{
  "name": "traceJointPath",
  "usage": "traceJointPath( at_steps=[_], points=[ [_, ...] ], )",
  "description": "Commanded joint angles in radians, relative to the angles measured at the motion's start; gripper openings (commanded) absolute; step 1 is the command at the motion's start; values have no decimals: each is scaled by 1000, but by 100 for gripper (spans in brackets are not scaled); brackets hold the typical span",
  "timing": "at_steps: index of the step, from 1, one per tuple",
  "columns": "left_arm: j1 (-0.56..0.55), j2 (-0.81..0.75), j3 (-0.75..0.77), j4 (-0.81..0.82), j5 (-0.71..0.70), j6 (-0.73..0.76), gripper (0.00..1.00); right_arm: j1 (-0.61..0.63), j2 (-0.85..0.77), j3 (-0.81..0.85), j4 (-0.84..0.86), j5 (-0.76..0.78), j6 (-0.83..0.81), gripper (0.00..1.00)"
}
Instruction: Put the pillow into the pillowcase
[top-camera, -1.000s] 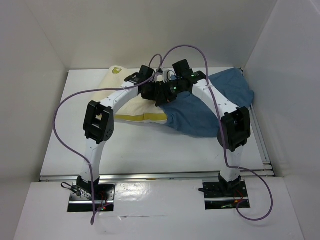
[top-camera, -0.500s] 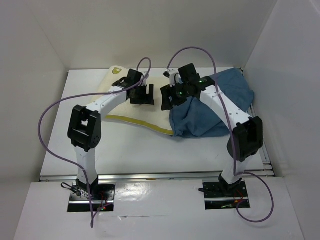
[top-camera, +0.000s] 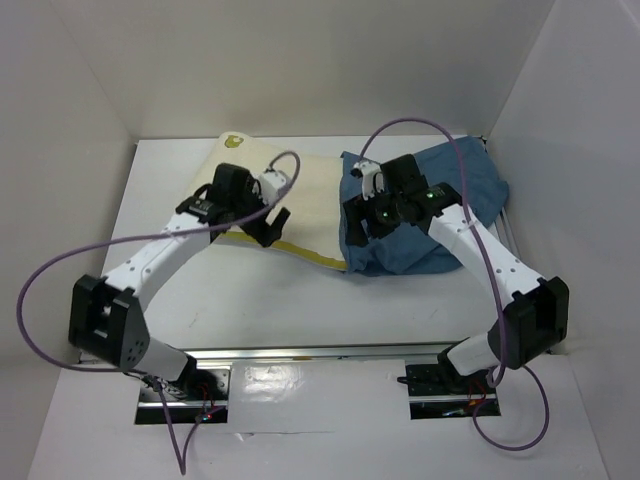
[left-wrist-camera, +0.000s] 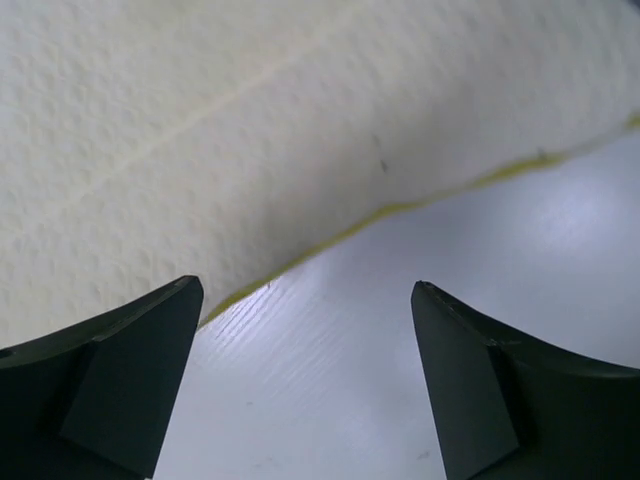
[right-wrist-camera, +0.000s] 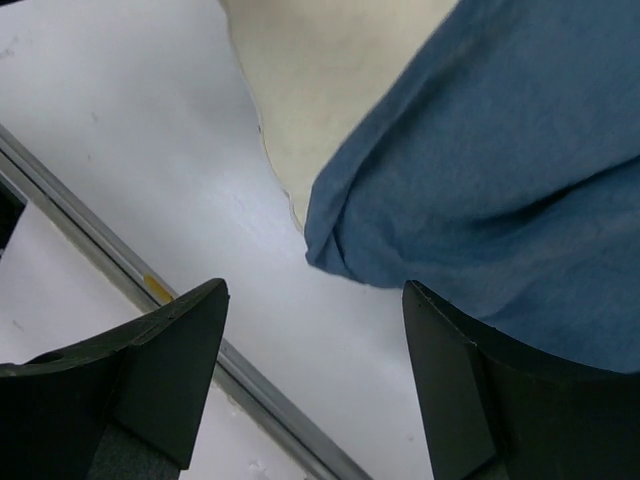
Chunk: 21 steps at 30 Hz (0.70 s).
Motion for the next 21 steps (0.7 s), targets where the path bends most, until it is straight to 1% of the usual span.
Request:
traceJointPath(
  at_steps=[1, 2, 3, 4, 5, 6, 8, 10, 13, 16, 17, 21],
  points=[
    [-12, -155, -149, 85, 67, 385, 100, -18, -55, -65, -25, -31, 9, 78],
    [-21, -193, -235, 111, 76, 434, 100, -18, -55, -86, -34, -31, 9, 78],
    [-21, -262, -278, 177, 76, 515, 100, -18, -55, -95, -34, -31, 23, 78],
    [-21, -291, -315, 206, 89, 560, 100, -30, -55, -95, -34, -31, 23, 78],
    [-21, -318, -393, 240, 101, 599, 100, -39, -55, -106, -34, -48, 35, 78],
    [-21, -357, -430, 313, 112, 660, 100, -53, -44, -106, -43, -57, 50, 78],
    [-30, -367, -510, 370, 121, 729, 100, -65, -30, -106, -43, -85, 64, 78],
    [-30, -353, -556, 464, 121, 749, 100, -78, -21, -92, -63, -103, 92, 79],
    [-30, -307, -576, 573, 121, 749, 100, -78, -10, -69, -89, -138, 118, 79],
    [-30, -217, -556, 665, 132, 716, 100, -78, -1, -69, -104, -163, 129, 81],
    [-30, -168, -523, 697, 144, 706, 100, -78, -1, -69, -113, -163, 129, 81],
    [-40, -67, -458, 743, 161, 680, 100, -78, 8, -51, -123, -172, 129, 81]
  ],
)
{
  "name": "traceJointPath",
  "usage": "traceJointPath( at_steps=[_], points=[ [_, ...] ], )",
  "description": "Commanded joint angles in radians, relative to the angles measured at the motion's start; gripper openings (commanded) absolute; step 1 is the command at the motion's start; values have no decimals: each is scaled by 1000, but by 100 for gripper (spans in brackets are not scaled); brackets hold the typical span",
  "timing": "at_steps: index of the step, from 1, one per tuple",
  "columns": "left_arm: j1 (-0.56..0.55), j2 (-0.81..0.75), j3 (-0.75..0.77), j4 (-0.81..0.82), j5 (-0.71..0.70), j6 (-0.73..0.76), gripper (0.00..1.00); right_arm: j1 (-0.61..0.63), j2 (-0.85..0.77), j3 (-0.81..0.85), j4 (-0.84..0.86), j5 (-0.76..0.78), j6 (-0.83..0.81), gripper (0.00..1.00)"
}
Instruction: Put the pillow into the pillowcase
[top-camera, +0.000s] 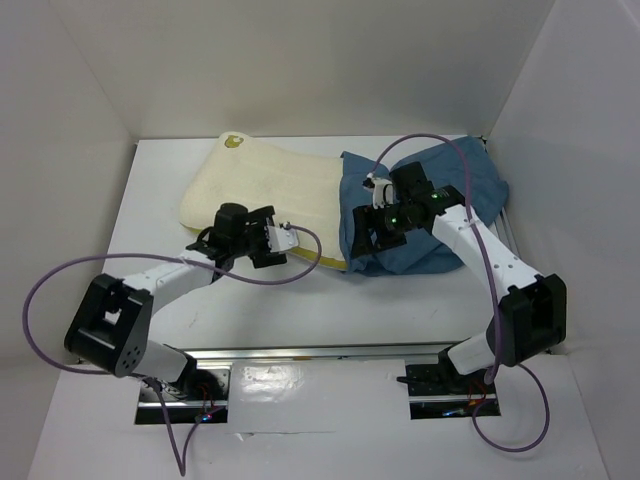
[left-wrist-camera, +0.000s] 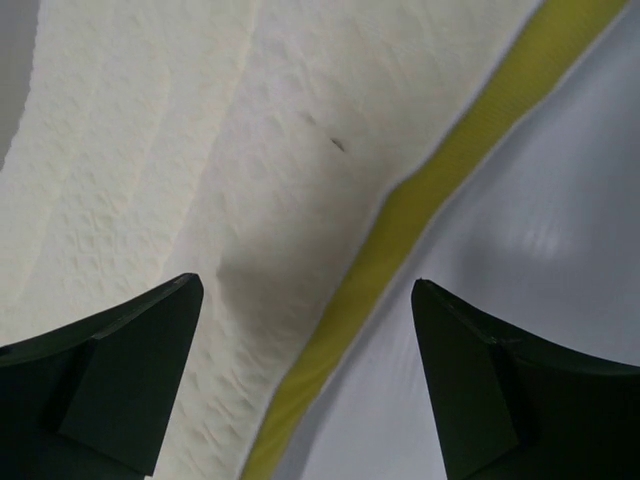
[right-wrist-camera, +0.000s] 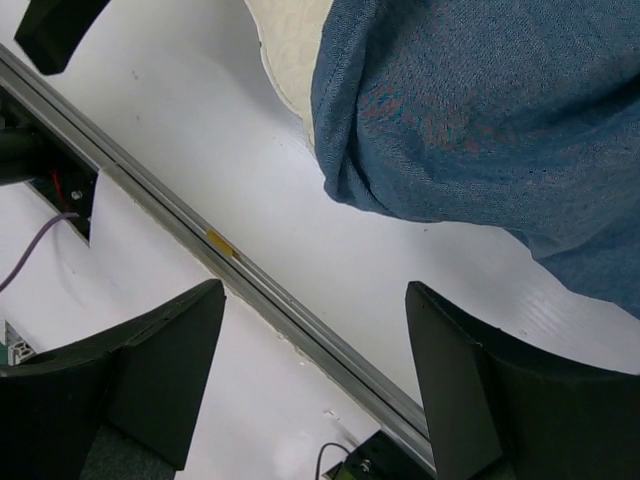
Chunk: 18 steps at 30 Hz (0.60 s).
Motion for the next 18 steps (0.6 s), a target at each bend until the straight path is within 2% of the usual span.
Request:
traceJointPath(
  at_steps=[1, 7, 9, 10, 13, 15, 17, 18],
  points=[
    [-8, 65, 84, 148, 64, -4, 100, -1, 10, 49, -30, -30, 18, 81],
    [-8, 157, 190, 76, 170, 5, 98, -1, -1, 59, -48, -50, 18, 82],
    [-8, 195, 239, 9, 216, 5, 91, -1, -10, 59, -59, -50, 18, 83],
    [-8, 209, 257, -14, 230, 5, 84, -1, -10, 59, -59, -50, 18, 83],
    [-26, 254, 308, -74, 257, -7, 80, -1, -29, 48, -59, -39, 18, 84],
    [-35, 272, 331, -99, 267, -7, 74, -1, -38, 37, -70, -39, 18, 86],
    [-60, 301, 351, -134, 267, -7, 63, -1, -38, 37, -70, -27, 18, 86],
    [-60, 315, 384, -156, 267, -7, 52, -1, -48, 28, -70, -18, 30, 86]
  ],
)
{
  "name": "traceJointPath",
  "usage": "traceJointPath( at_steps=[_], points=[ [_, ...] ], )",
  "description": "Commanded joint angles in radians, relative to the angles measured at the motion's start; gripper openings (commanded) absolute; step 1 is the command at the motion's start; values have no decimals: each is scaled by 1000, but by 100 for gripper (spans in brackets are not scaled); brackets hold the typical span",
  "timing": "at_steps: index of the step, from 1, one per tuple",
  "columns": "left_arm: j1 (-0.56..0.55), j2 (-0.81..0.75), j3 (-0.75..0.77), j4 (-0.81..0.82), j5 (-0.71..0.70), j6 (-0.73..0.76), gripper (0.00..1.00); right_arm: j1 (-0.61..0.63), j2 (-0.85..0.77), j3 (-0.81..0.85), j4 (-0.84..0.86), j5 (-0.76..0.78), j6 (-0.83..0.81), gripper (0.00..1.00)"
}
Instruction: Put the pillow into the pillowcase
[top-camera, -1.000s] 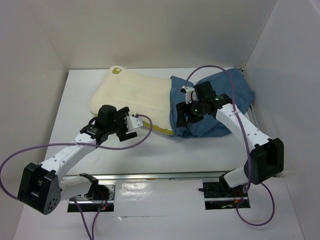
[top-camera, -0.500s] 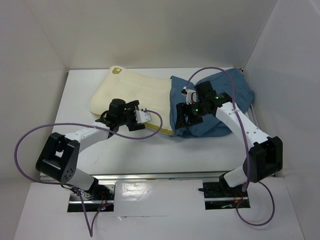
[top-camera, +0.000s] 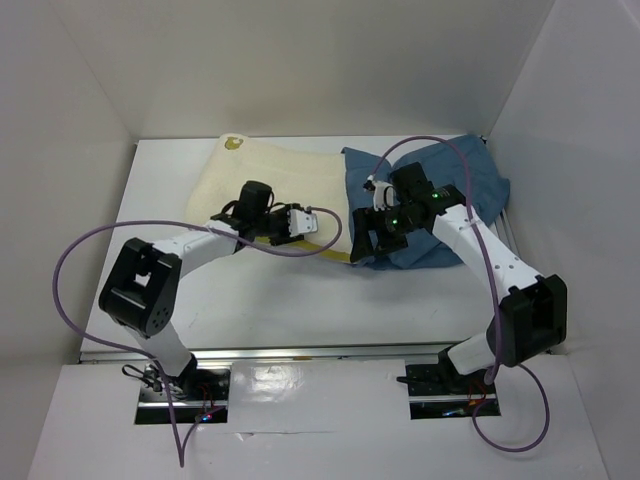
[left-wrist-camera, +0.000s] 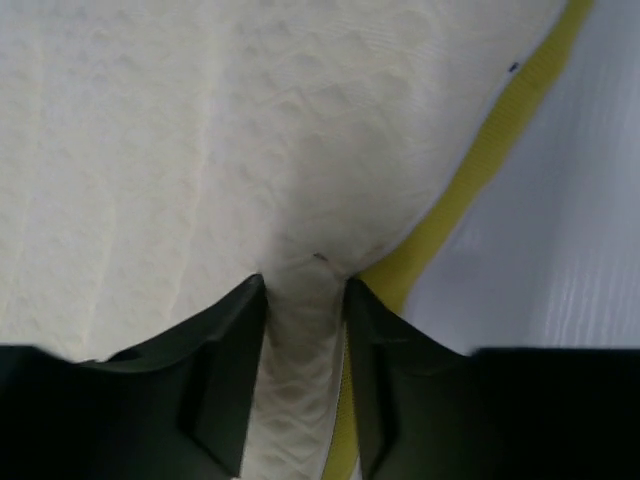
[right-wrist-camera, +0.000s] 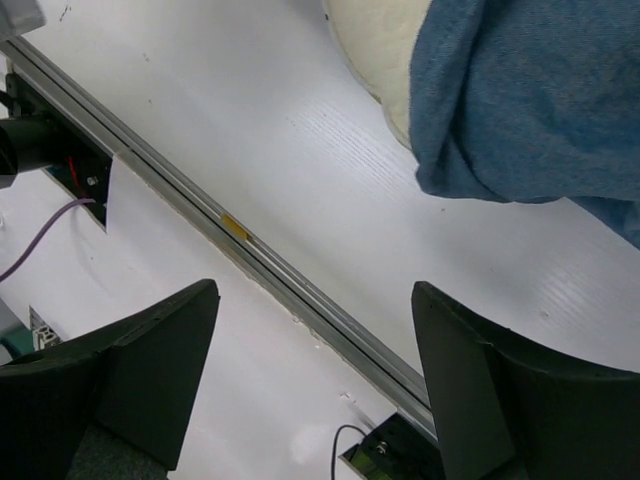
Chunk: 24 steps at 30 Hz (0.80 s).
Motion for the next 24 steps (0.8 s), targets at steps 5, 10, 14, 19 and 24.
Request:
traceJointPath(
  at_steps=[5, 10, 14, 19, 24],
  points=[
    [-42, 136, 200, -146, 85, -122, 0, -1, -70, -2, -21, 62, 15, 87],
    [-28, 250, 445, -275, 120, -294, 0, -1, -79, -11, -21, 166, 24, 87],
    [0, 321, 590, -353, 165, -438, 0, -1, -99, -22, -12, 267, 24, 84],
    [31, 344, 664, -410, 198, -475, 0, -1, -140, -42, 22, 448, 6, 77],
    [31, 344, 654, -422, 198, -466, 0, -1, -141, -65, 88, 554, -26, 73]
  ],
)
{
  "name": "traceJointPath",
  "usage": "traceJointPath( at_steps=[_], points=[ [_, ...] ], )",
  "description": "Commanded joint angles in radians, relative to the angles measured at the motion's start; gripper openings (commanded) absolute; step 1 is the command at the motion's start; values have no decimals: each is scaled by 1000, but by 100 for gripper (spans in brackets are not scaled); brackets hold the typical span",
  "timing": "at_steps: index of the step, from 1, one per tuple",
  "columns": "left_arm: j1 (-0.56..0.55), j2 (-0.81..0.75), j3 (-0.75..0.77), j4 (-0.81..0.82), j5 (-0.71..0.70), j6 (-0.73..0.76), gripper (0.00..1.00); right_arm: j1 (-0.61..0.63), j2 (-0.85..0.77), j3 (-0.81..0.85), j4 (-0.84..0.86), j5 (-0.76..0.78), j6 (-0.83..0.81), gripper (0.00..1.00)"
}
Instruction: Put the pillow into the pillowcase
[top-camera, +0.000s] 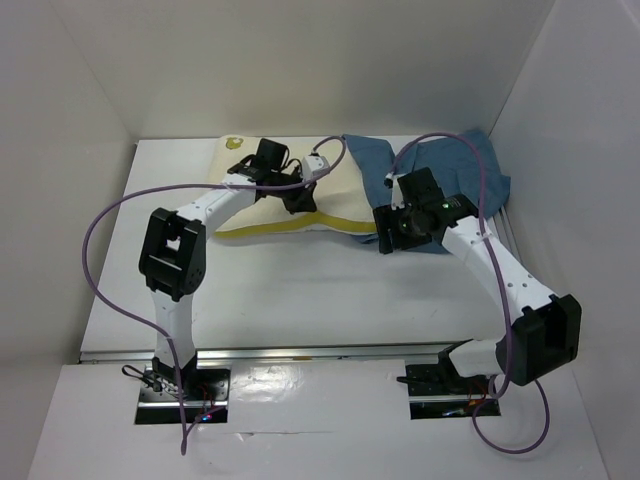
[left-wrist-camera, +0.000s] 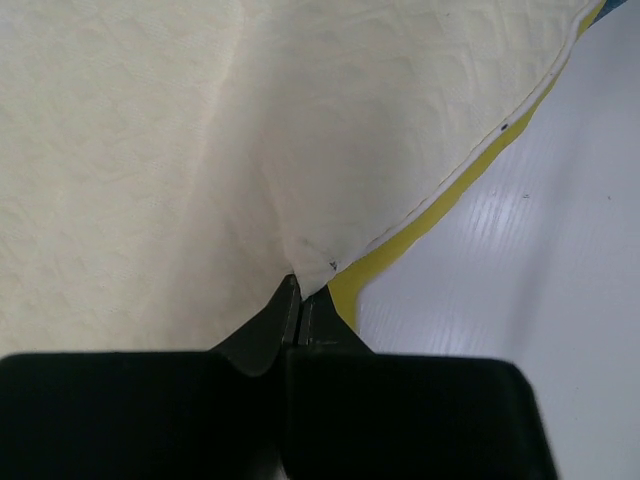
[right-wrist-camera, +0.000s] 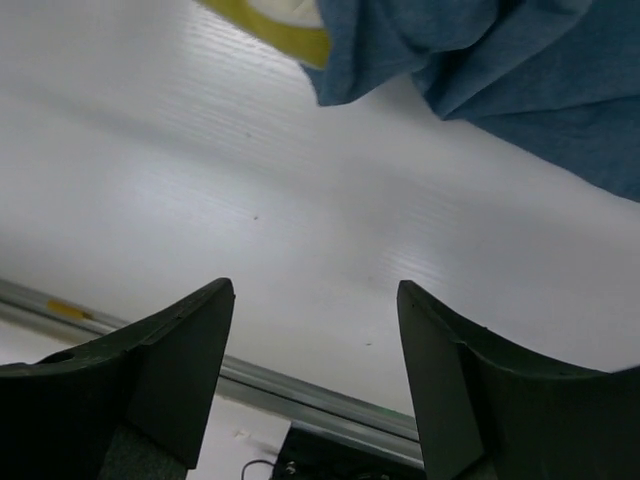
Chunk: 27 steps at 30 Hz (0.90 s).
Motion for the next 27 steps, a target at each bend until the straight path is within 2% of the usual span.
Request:
traceJointPath(
  at_steps=[1, 6, 13, 27],
  points=[
    [1, -8, 30, -9, 42, -25, 0, -1, -34, -12, 96, 104, -23, 73],
    [10, -19, 30, -31, 42, -14, 0, -1, 35, -3, 187, 67, -32, 68],
    [39, -37, 21, -52, 33, 4, 0, -1, 127, 32, 244, -7, -52, 53],
    [58, -47, 1, -43, 33, -14, 0, -1, 224, 97, 288, -34, -63, 50]
  ],
)
